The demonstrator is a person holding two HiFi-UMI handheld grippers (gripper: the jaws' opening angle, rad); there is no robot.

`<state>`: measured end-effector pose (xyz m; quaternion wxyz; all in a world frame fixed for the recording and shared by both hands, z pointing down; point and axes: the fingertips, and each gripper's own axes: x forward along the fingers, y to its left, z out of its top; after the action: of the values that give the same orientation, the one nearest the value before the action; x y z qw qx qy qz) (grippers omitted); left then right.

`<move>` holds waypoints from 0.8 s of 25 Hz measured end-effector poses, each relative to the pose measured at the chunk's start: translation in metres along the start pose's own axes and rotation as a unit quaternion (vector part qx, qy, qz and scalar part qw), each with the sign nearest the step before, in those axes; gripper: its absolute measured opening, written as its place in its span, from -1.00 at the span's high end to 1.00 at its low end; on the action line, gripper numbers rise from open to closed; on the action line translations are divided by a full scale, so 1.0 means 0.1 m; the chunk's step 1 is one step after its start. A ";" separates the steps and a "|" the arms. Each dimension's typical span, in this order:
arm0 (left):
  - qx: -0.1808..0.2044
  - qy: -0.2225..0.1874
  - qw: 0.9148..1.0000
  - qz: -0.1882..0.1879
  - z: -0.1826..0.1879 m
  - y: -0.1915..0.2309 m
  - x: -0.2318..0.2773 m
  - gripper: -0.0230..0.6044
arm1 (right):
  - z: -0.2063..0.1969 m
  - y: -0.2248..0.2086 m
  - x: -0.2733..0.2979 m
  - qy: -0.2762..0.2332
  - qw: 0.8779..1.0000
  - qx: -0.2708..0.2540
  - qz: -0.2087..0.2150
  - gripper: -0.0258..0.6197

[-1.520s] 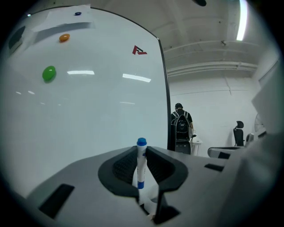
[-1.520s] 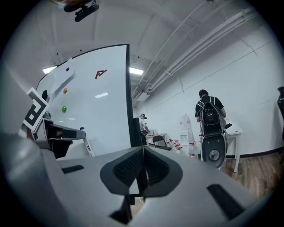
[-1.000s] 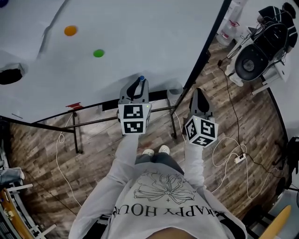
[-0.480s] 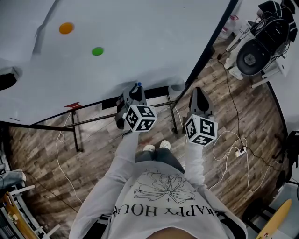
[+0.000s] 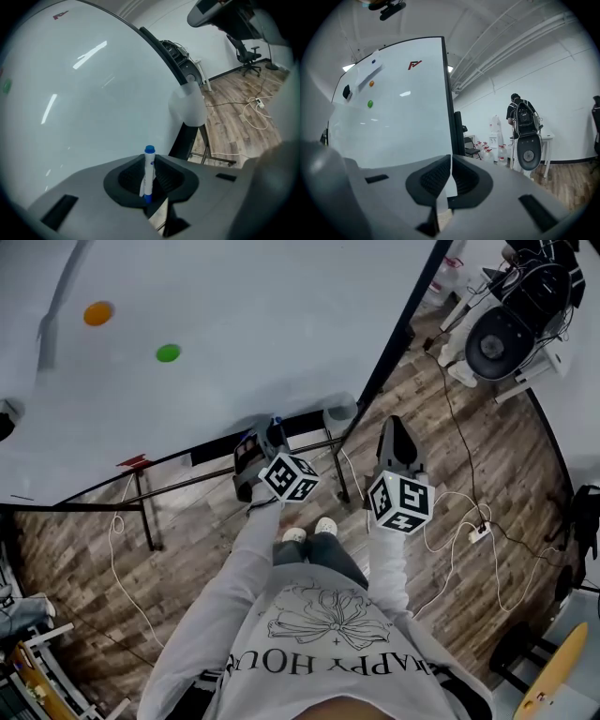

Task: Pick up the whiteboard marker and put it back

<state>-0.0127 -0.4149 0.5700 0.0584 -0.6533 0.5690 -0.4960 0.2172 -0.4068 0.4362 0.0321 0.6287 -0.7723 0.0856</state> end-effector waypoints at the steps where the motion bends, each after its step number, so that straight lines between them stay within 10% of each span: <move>1: 0.002 0.002 1.000 -0.001 0.01 -0.04 0.02 0.73 | -0.01 -0.03 -0.01 0.001 1.000 0.000 -0.003 0.89; 20: 0.052 0.004 0.997 -0.056 0.01 -0.66 0.36 0.68 | -0.09 -0.37 -0.11 0.008 0.999 0.005 -0.033 0.89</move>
<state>0.0279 -0.4215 0.6326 0.0620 -0.6784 0.5050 -0.5300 0.2550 -0.4023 0.4466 0.0384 0.6532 -0.7504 0.0935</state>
